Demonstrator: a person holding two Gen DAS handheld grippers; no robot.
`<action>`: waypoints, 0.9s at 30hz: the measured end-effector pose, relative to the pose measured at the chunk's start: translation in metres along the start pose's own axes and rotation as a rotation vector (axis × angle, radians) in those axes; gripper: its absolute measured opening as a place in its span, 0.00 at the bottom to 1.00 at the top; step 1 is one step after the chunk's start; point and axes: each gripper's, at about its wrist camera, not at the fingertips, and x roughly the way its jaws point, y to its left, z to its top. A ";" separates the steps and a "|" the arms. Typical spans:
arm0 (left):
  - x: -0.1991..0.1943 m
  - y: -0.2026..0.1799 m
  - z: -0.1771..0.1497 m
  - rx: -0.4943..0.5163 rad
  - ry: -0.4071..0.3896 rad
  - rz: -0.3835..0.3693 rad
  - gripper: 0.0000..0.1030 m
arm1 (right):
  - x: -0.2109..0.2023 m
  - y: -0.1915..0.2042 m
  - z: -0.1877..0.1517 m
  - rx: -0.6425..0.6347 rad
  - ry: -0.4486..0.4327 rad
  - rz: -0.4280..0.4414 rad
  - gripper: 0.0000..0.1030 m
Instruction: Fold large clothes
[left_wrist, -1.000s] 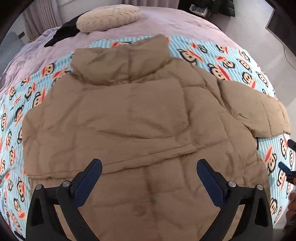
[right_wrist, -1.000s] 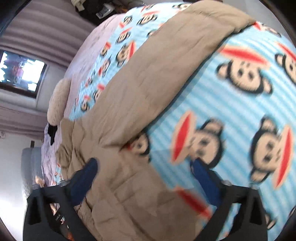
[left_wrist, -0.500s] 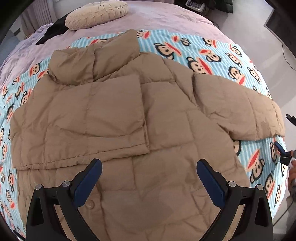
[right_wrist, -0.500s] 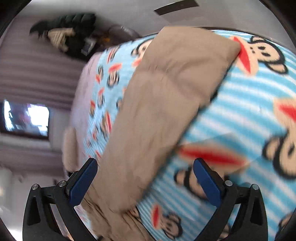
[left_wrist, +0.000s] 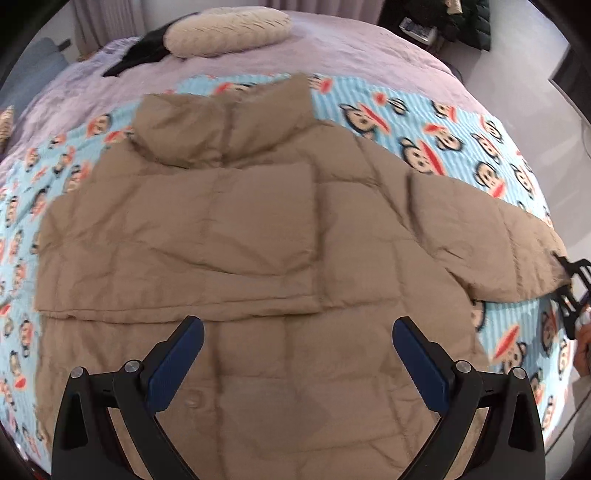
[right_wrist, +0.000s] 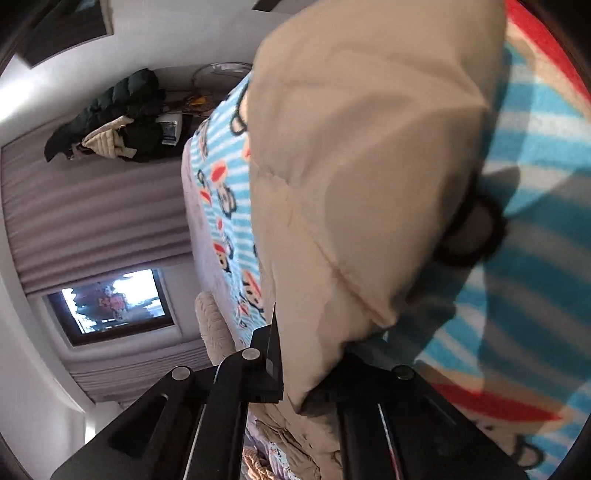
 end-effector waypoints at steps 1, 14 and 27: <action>-0.002 0.006 0.000 -0.004 -0.005 0.010 0.99 | 0.004 0.009 -0.005 -0.038 0.011 0.015 0.06; -0.022 0.132 -0.005 -0.170 -0.067 0.028 0.99 | 0.072 0.173 -0.180 -0.752 0.237 0.017 0.06; -0.034 0.248 -0.011 -0.257 -0.131 0.116 0.99 | 0.220 0.114 -0.443 -1.198 0.560 -0.313 0.06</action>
